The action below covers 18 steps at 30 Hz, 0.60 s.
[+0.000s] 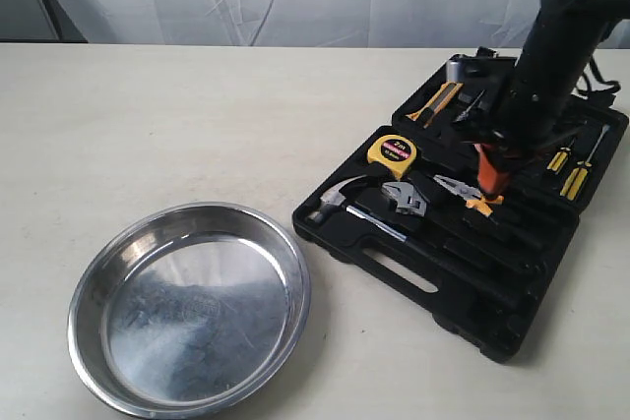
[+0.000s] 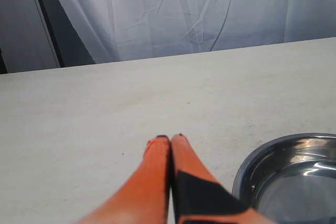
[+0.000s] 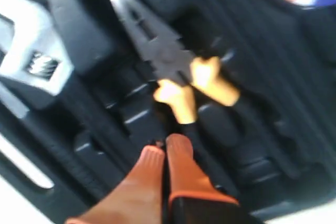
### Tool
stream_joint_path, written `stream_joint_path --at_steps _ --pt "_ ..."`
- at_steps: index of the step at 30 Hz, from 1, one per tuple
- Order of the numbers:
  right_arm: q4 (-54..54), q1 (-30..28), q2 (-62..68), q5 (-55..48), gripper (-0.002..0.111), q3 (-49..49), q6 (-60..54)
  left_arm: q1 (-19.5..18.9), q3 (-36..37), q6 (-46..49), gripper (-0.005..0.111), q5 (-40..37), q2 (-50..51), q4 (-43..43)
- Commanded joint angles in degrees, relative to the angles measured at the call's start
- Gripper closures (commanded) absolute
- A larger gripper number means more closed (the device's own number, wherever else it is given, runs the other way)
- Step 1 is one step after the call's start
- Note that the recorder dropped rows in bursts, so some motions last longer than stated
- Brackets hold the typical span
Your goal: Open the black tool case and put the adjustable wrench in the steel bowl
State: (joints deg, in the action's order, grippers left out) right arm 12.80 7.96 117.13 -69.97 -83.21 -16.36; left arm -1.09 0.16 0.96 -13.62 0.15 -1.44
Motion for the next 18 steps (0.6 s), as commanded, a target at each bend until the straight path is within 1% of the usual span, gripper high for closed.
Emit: stream_joint_path --at_steps 1,6,9,15,18 --pt "10.55 3.12 -0.52 0.0 0.109 1.41 -8.14 -0.01 -0.16 -0.34 0.107 0.37 -0.15 -0.21" --pt "26.11 4.74 -0.52 0.0 0.109 1.27 -20.4 -0.01 -0.16 -0.34 0.107 0.37 -0.15 -0.21" --pt "35.32 4.74 -0.52 0.41 0.109 1.27 -23.74 -0.01 -0.16 -0.34 0.107 0.37 -0.15 -0.21" --pt "47.74 4.74 -0.52 24.86 0.109 1.27 -24.14 -0.01 -0.16 -0.34 0.107 0.37 -0.15 -0.21" --pt "50.29 4.74 -0.52 37.17 0.109 1.27 -24.14 -0.01 -0.16 -0.34 0.107 0.37 -0.15 -0.21"
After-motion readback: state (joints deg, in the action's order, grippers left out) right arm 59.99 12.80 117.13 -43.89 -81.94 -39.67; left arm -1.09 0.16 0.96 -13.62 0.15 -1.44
